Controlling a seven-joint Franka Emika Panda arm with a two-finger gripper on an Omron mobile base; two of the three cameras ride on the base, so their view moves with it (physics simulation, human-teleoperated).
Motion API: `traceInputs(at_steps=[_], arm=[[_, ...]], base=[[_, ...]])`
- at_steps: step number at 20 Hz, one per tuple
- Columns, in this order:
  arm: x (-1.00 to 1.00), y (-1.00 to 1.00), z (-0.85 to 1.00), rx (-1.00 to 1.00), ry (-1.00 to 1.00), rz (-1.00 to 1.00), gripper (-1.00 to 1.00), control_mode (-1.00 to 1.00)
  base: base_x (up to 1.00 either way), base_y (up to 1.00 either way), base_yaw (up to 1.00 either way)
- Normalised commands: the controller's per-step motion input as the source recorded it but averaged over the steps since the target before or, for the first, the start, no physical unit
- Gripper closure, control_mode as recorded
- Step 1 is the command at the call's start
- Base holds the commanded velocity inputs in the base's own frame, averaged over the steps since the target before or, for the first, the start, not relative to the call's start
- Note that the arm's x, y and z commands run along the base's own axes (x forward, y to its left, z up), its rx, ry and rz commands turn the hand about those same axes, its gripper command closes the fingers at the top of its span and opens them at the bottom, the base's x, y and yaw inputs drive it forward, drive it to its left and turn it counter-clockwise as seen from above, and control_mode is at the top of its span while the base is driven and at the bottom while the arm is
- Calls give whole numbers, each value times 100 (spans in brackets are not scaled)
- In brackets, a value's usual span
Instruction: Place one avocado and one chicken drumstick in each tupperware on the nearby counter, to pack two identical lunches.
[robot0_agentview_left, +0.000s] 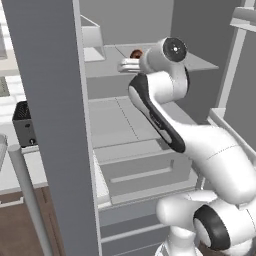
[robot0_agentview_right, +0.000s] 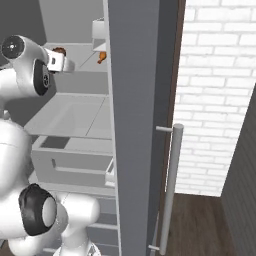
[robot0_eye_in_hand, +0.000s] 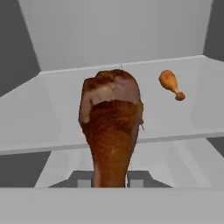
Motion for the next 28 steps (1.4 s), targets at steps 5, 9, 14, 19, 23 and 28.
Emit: traceInputs(at_steps=[5, 9, 14, 19, 23, 28], arm=[[-100, -5, -18, 7, -27, 0, 100, -100], [-100, 0, -65, 0, 11, 0, 100, -100], [-100, -18, -14, 8, 20, 0, 100, -100], [-100, -14, -25, 5, 58, -1, 100, -100], [-59, -9, -51, 0, 69, -2, 100, -100], [-10, 0, -9, -1, 12, 0, 100, -100]], base=[[0, 0, 0], [0, 0, 0], [0, 0, 0], [0, 0, 0], [0, 0, 0], [0, 0, 0]])
